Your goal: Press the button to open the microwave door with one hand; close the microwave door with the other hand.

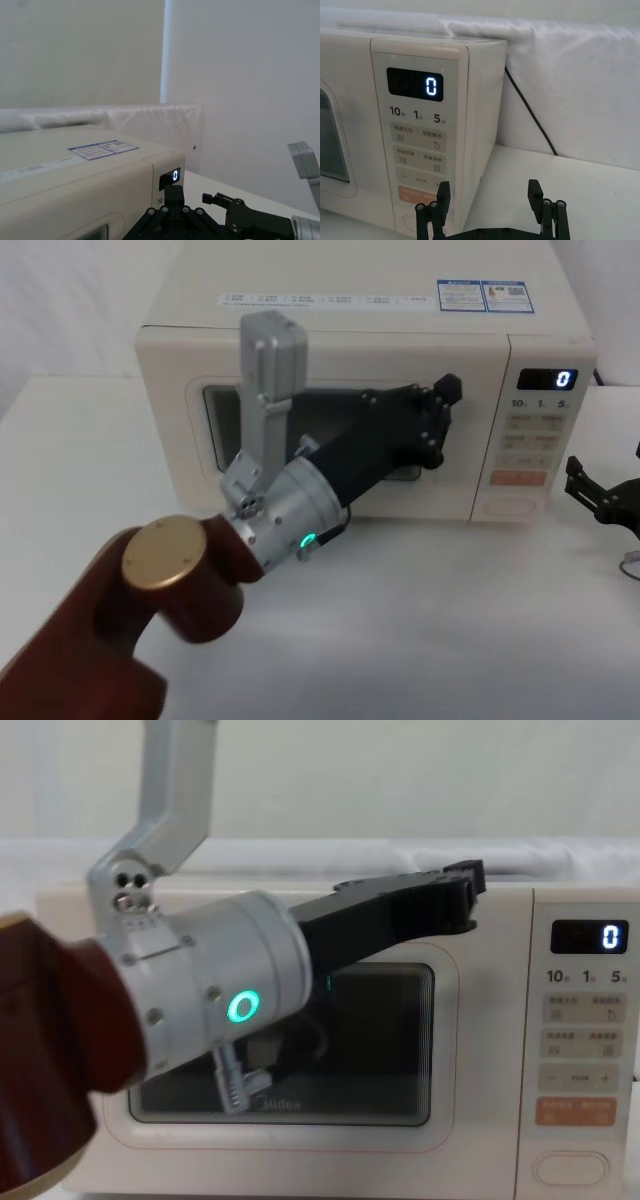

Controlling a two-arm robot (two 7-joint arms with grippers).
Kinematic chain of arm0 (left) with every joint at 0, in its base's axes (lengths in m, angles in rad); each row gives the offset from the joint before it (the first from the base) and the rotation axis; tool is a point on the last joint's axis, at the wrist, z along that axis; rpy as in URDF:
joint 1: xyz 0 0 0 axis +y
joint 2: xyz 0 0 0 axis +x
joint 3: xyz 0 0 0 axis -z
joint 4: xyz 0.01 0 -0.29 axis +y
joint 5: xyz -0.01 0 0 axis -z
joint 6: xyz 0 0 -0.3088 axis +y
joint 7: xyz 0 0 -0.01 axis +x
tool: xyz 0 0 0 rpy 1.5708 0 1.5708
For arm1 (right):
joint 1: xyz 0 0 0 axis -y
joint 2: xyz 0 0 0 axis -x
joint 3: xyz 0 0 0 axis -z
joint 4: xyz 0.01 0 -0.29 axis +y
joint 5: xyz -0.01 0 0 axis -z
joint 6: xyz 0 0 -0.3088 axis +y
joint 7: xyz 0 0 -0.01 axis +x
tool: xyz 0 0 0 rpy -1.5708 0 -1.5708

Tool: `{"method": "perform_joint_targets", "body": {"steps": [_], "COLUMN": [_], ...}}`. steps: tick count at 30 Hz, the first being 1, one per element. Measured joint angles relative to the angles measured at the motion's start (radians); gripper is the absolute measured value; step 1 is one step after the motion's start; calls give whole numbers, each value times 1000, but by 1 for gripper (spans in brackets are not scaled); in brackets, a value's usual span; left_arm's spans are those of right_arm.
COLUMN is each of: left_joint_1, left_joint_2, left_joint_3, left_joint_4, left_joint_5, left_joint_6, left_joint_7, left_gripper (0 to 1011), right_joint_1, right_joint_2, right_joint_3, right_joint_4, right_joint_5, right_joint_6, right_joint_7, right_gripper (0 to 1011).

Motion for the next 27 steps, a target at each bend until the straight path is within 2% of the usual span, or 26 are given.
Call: {"method": "perform_joint_targets", "body": {"steps": [5,12,15,18,20,22,26,27], "left_joint_1": [76,167,193,237,290,302,407,407], "left_joint_2": [52,94,100,106,106,105,96,96], "left_joint_3": [-16,-51,-63,-82,-109,-115,-175,-175], "left_joint_4": [-81,-158,-177,-201,-224,-228,-272,-272], "left_joint_5": [-7,2,12,40,81,88,141,141], "left_joint_6": [-13,-28,-35,-48,-69,-73,-123,-123], "left_joint_7": [39,93,113,149,199,210,296,296], "left_gripper": [0,0,0,0,0,0,0,0], "right_joint_1": [0,0,0,0,0,0,0,0], "right_joint_2": [0,0,0,0,0,0,0,0], "right_joint_3": [0,0,0,0,0,0,0,0], "right_joint_4": [0,0,0,0,0,0,0,0], "right_joint_5": [0,0,0,0,0,0,0,0], "right_joint_6": [0,0,0,0,0,0,0,0], "right_joint_7": [0,0,0,0,0,0,0,0], "right_gripper": [1002,1002,1002,1002,1002,1002,1002,1002]}}
